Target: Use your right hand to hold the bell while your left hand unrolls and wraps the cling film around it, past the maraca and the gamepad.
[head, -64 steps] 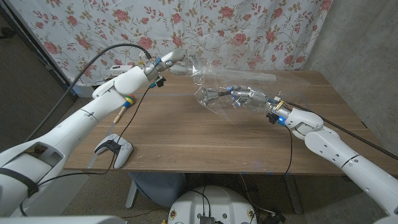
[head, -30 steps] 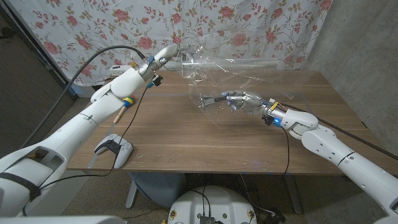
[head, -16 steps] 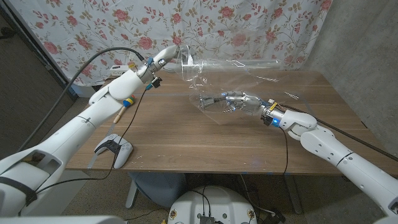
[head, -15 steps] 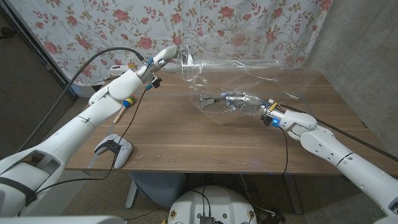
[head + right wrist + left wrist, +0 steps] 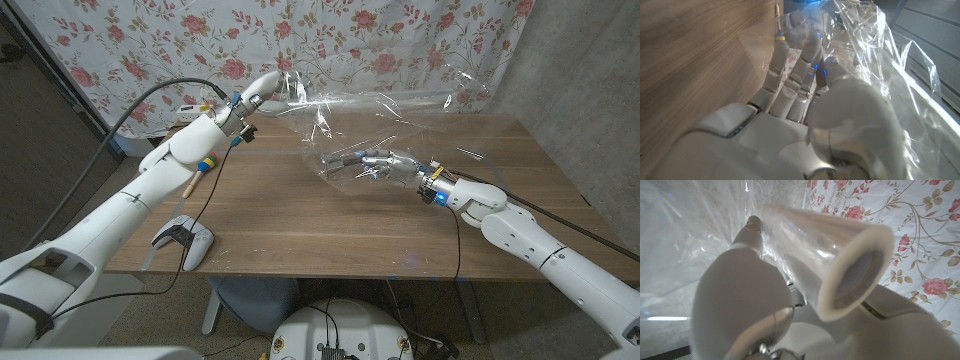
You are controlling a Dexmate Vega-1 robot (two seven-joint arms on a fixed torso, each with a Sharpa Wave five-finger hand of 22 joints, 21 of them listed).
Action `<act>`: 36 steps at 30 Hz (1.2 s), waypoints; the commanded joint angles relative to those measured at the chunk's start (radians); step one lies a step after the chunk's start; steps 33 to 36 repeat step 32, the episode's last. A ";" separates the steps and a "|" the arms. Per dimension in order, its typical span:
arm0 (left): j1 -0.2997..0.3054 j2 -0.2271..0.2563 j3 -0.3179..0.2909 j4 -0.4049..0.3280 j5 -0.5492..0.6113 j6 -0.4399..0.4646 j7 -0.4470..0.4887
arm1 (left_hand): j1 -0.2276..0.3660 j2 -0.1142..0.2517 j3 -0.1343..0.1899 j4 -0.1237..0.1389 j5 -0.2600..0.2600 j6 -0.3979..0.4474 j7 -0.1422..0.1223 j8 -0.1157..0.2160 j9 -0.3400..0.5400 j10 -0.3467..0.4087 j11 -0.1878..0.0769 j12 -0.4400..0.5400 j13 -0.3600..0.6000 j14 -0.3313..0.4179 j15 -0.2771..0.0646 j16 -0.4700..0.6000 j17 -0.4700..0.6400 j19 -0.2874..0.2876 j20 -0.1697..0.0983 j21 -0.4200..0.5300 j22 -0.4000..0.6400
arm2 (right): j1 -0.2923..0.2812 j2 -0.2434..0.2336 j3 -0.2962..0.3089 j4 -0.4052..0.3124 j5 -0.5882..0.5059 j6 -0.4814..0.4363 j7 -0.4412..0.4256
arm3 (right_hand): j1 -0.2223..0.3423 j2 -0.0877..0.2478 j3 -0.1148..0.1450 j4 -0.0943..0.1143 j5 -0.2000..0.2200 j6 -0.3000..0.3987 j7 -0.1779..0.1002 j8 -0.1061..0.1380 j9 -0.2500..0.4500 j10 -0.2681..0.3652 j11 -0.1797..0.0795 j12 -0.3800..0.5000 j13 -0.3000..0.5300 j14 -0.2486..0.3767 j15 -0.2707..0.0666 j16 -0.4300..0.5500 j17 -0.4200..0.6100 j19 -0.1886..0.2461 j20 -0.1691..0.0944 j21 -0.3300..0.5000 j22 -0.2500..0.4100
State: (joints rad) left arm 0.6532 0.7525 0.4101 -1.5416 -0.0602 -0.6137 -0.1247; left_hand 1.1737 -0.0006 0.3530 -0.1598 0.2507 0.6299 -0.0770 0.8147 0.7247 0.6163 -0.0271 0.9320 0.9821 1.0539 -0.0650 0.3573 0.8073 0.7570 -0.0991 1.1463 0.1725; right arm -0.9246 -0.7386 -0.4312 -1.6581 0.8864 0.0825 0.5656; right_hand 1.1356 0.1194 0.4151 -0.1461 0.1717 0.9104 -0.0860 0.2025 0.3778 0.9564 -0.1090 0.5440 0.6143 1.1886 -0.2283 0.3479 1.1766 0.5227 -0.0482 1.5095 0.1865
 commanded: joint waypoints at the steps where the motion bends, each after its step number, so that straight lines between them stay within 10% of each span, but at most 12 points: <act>1: 0.015 -0.003 -0.013 0.007 -0.032 -0.049 -0.017 | 0.066 0.083 0.134 -0.004 0.001 -0.005 0.007 0.004 0.024 0.115 -0.111 -0.010 0.065 0.137 -0.151 -0.010 0.000 -0.005 -0.010 -0.006 0.001 | 0.014 0.007 -0.015 0.026 -0.016 -0.015 -0.015 | 0.009 0.003 0.004 -0.003 0.006 0.004 0.006 0.001 0.006 0.003 -0.005 -0.003 0.003 0.001 -0.001 0.005 0.003 0.004 -0.149 0.001 0.000; 36: 0.025 -0.009 -0.014 0.002 -0.027 -0.039 -0.028 | 0.061 0.084 0.140 -0.006 -0.002 -0.002 0.007 0.002 0.028 0.117 -0.114 -0.011 0.072 0.137 -0.155 -0.015 0.003 -0.007 -0.011 -0.007 0.001 | 0.025 0.010 -0.021 0.054 -0.022 -0.023 -0.007 | 0.009 0.003 0.004 -0.003 0.006 0.004 0.005 0.001 0.006 0.001 -0.007 -0.006 0.006 -0.001 -0.001 0.005 0.004 0.001 -0.147 0.001 0.000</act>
